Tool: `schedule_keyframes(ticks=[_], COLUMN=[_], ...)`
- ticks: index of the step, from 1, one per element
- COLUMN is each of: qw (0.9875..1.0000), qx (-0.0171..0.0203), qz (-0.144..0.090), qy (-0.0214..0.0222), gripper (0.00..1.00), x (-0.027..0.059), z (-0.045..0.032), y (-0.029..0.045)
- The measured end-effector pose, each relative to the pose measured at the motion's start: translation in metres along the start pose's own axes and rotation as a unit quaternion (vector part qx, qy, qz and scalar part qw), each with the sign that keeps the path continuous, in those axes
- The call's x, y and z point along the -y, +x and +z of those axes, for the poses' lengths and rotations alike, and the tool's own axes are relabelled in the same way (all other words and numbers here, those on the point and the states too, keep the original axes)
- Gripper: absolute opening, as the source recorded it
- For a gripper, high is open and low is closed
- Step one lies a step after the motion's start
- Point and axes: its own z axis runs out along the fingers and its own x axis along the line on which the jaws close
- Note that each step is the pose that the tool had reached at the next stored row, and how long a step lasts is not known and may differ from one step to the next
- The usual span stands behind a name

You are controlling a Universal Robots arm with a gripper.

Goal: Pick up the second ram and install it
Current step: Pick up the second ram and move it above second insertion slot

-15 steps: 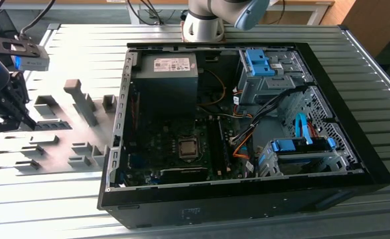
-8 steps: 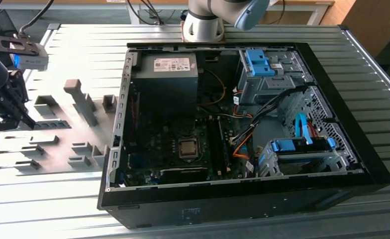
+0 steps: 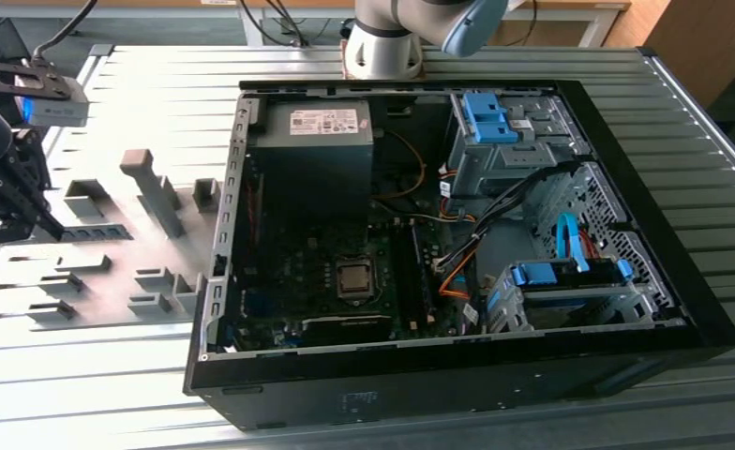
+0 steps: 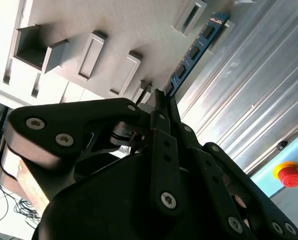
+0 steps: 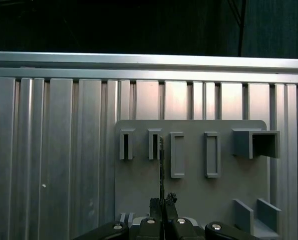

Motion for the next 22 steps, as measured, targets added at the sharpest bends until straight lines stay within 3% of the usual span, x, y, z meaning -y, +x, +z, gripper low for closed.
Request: schedule_keyframes(ticks=[22], qw=[1.0], qx=[0.0], qz=[0.0], qy=[0.0], gripper=[0.14], x=[-0.0005], z=[-0.0243], y=[-0.0009])
